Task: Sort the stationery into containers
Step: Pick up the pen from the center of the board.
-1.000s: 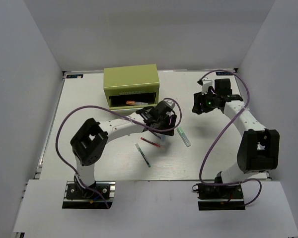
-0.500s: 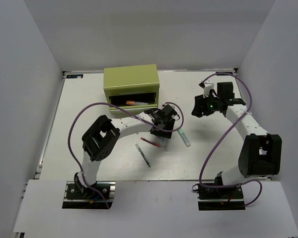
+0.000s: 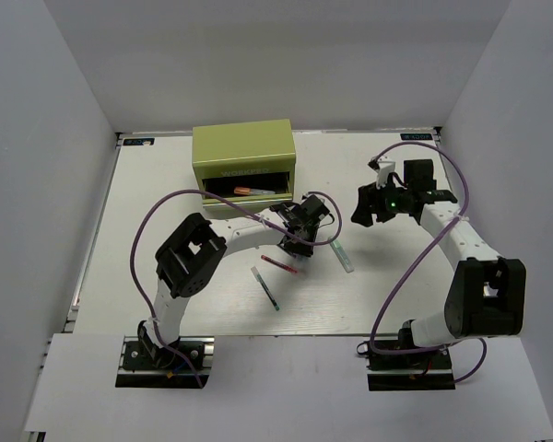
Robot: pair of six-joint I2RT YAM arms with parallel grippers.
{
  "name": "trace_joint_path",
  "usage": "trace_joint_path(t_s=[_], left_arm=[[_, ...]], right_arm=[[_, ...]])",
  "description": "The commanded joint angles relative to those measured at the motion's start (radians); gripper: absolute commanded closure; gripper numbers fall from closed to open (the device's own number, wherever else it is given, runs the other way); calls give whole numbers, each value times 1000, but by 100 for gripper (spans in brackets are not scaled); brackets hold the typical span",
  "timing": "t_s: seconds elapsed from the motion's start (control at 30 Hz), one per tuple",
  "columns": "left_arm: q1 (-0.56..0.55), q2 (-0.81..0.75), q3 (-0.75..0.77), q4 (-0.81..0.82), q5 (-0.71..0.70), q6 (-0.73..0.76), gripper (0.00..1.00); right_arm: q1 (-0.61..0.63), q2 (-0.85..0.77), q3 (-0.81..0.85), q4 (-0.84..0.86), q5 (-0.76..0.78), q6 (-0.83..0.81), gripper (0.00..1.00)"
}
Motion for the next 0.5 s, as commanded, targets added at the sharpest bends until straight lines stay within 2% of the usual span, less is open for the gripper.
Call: trace_joint_path(t_s=[0.0,0.07,0.1,0.17,0.27,0.33,0.47], left_arm=[[-2,-44,30,1,-3,14,65],[-2,-75,30,31,28,24,69],[-2,-96,16,53,99,66,71],[-2,-182,-37,161,170,138,79],[18,-298,-113,240,279,219,83],[31,-346,-124,222,322,296,85],[52,-415,-76,102,351,426,96]], right_arm=[[-4,-44,-14,10,-37,-31,24],[-3,-48,-16,7,-39,-46,17],[-4,-53,-20,7,-34,-51,10],[-3,-54,-23,4,-30,-63,10],[-2,-59,-26,7,-22,-72,10],[-4,-56,-23,10,-16,-82,10],[-3,-59,-19,18,10,-106,10]])
